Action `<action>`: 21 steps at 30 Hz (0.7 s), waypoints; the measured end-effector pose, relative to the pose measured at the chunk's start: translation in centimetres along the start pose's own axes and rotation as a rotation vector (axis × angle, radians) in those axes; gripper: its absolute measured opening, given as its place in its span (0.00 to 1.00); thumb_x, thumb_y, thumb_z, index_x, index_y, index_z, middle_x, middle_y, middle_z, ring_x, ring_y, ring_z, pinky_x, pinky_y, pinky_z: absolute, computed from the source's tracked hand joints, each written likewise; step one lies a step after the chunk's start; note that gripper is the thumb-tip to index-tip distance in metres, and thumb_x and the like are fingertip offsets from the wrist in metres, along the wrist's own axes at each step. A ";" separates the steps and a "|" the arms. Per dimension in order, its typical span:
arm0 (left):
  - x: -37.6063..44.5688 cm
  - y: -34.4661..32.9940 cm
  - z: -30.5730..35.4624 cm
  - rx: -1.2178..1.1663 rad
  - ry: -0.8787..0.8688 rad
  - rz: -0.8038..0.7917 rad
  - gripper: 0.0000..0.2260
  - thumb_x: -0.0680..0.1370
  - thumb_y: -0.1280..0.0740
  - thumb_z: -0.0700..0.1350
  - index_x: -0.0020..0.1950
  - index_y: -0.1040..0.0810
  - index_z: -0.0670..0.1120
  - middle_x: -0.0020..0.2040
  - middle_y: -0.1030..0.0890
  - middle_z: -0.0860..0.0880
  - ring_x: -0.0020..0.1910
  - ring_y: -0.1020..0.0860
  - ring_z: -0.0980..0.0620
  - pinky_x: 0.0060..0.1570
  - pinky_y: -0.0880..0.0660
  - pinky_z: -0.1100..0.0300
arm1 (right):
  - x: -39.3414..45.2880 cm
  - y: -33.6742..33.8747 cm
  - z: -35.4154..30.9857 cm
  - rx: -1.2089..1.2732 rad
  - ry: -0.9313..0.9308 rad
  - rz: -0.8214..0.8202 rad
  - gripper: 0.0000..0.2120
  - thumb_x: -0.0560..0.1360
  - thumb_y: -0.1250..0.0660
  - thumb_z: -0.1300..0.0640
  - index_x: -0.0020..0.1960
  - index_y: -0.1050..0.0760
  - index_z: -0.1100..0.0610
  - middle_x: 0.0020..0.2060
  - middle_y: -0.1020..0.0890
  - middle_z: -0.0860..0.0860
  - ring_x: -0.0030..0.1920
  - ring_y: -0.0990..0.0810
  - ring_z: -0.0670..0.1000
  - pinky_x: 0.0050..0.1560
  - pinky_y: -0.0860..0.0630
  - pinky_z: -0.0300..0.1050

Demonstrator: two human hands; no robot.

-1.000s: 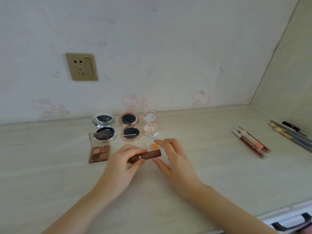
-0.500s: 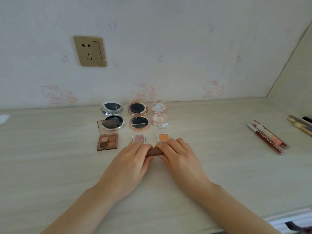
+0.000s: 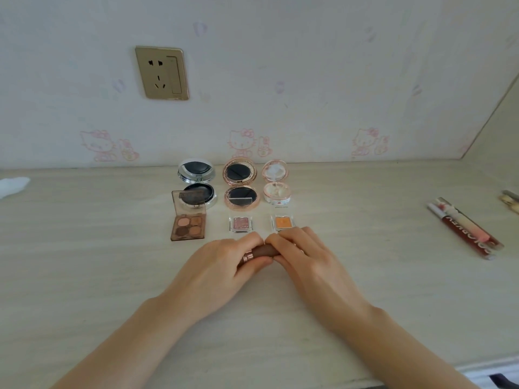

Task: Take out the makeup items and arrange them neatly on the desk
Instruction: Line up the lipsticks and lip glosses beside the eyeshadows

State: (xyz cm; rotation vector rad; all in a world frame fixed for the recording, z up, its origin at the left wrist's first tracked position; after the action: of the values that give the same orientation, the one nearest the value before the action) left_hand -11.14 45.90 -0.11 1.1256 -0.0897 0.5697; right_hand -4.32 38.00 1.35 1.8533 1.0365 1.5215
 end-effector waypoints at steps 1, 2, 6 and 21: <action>0.0 0.1 0.0 -0.016 -0.005 0.005 0.11 0.77 0.41 0.60 0.49 0.27 0.54 0.34 0.24 0.53 0.33 0.28 0.53 0.35 0.28 0.53 | 0.0 0.0 0.0 0.025 -0.006 -0.005 0.09 0.80 0.38 0.58 0.56 0.23 0.58 0.50 0.22 0.50 0.49 0.25 0.51 0.46 0.24 0.47; 0.0 0.2 -0.1 -0.023 -0.008 0.009 0.10 0.77 0.40 0.60 0.50 0.27 0.54 0.33 0.24 0.53 0.33 0.28 0.54 0.35 0.29 0.55 | 0.0 0.0 0.0 0.047 -0.014 -0.004 0.08 0.79 0.37 0.59 0.57 0.23 0.58 0.50 0.22 0.50 0.50 0.24 0.50 0.46 0.24 0.47; -0.2 0.1 -0.8 -0.036 0.031 0.038 0.11 0.75 0.37 0.61 0.49 0.33 0.56 0.33 0.28 0.54 0.35 0.29 0.57 0.32 0.35 0.63 | -0.1 0.4 0.4 0.124 -0.043 0.032 0.10 0.78 0.35 0.61 0.58 0.22 0.61 0.50 0.22 0.53 0.51 0.21 0.53 0.47 0.23 0.47; -0.7 0.5 -2.3 -0.041 0.088 0.090 0.06 0.77 0.39 0.57 0.46 0.34 0.58 0.36 0.30 0.56 0.37 0.30 0.56 0.34 0.37 0.65 | -0.6 2.0 3.4 0.374 -0.209 0.189 0.17 0.75 0.34 0.68 0.57 0.27 0.50 0.52 0.21 0.38 0.54 0.22 0.43 0.46 0.29 0.31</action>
State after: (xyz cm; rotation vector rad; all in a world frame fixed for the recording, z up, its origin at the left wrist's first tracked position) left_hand -12.45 47.81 -1.00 1.0589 -0.0764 0.6942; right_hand -0.59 36.65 1.79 2.3707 1.1303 1.2592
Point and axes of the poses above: each hand's wrist, its own x-axis towards the middle knuckle, its own y-axis out of the back of the hand, z = x × y, the point moved 10 cm from there along x, towards the middle knuckle
